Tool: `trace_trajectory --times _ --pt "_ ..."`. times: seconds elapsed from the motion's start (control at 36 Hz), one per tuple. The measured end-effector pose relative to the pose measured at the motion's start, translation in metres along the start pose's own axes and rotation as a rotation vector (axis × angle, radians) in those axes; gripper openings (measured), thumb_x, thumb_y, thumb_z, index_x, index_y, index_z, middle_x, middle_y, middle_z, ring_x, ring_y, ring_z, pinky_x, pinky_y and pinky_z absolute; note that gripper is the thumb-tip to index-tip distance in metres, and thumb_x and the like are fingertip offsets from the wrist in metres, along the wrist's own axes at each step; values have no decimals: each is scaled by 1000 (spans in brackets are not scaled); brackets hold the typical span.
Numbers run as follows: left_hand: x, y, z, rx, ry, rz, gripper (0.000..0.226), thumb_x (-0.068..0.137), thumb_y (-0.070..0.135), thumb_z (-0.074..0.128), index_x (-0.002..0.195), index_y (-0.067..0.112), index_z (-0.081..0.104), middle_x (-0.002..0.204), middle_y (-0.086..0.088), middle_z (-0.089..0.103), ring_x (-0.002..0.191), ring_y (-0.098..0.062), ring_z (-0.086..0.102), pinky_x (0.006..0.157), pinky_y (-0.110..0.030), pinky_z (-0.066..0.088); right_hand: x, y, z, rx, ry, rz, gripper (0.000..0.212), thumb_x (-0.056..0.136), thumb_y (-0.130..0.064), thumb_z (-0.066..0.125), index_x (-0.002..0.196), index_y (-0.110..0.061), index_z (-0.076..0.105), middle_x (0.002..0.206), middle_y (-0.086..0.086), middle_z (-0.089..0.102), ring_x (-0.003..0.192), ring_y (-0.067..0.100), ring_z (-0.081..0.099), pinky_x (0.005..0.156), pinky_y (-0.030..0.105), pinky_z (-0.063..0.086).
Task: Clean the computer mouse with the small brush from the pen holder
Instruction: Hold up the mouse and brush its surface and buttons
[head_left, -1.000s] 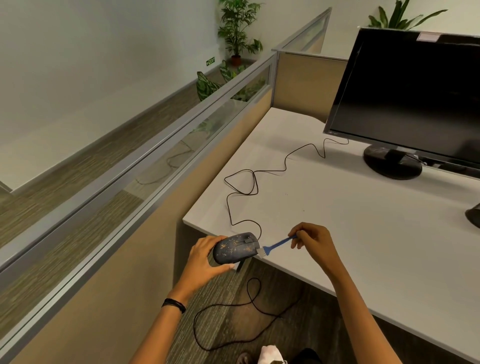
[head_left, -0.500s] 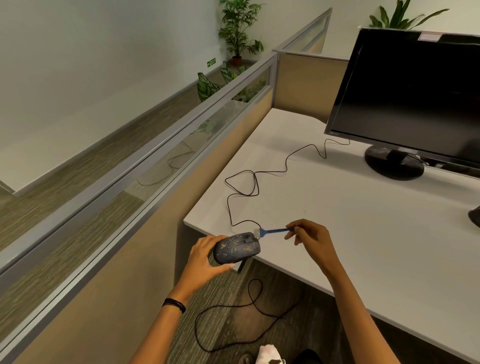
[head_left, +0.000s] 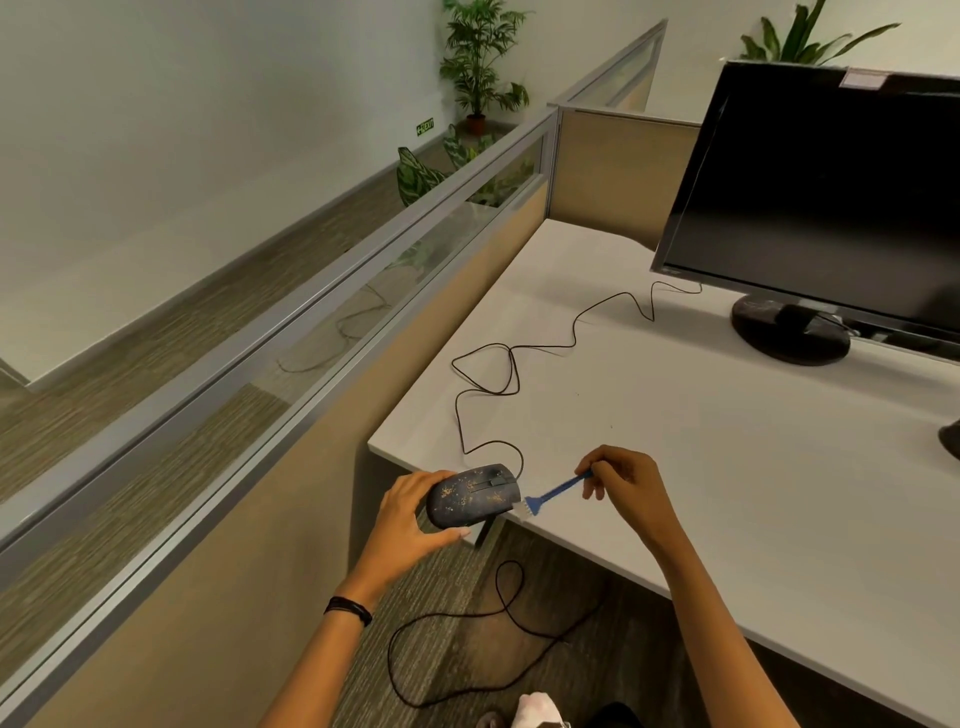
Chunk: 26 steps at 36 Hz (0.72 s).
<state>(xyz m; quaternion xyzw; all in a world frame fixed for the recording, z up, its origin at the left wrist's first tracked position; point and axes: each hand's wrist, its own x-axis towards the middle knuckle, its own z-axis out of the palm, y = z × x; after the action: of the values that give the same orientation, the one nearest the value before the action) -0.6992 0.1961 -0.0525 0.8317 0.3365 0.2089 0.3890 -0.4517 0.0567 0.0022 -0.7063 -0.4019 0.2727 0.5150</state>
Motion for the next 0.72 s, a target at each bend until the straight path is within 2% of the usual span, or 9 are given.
trace_trajectory --times 0.19,0.31,0.44,0.5,0.56,0.67,0.72 --pt "-1 -1 -1 -8 -3 -17 65 65 44 80 117 48 42 116 23 46 115 -7 41 100 -31 31 -2 0 0 26 -4 -13 28 91 0 43 88 -12 68 75 6 71 67 16 66 65 19 56" --pt "-1 -3 -2 -5 0 -28 65 64 46 80 116 51 40 117 20 46 115 -8 40 101 -32 32 -2 -1 -1 7 -57 -10 33 88 5 43 78 -13 69 66 6 69 57 11 63 61 17 54" --pt "0 -5 -3 3 0 -2 64 64 49 79 113 60 38 115 32 41 113 7 36 100 -30 32 -3 -2 1 49 -10 -35 29 92 0 44 88 -16 68 76 6 72 67 14 67 66 19 55" --pt "-1 -5 -3 6 -1 -1 65 64 49 79 112 61 37 116 32 41 113 7 36 100 -31 32 -3 -2 1 41 -20 -43 26 92 -3 45 91 -17 67 80 4 72 70 15 67 68 21 56" --pt "-1 -5 -3 2 0 -10 66 64 48 79 113 60 37 116 31 41 113 2 38 101 -32 32 -2 -1 1 15 -50 -38 27 92 -2 46 89 -16 68 78 4 72 68 14 67 67 22 56" --pt "-1 -4 -5 -5 11 -4 65 65 46 79 113 57 38 115 34 40 113 10 35 99 -30 32 -1 0 1 -7 -73 -18 33 87 5 44 78 -13 69 67 5 69 59 12 63 62 22 52" --pt "-1 -3 -5 -8 13 1 64 65 46 80 115 52 40 115 33 42 113 11 35 98 -31 33 -2 0 1 5 -48 -27 33 89 5 43 79 -14 68 68 5 69 59 11 62 61 20 52"
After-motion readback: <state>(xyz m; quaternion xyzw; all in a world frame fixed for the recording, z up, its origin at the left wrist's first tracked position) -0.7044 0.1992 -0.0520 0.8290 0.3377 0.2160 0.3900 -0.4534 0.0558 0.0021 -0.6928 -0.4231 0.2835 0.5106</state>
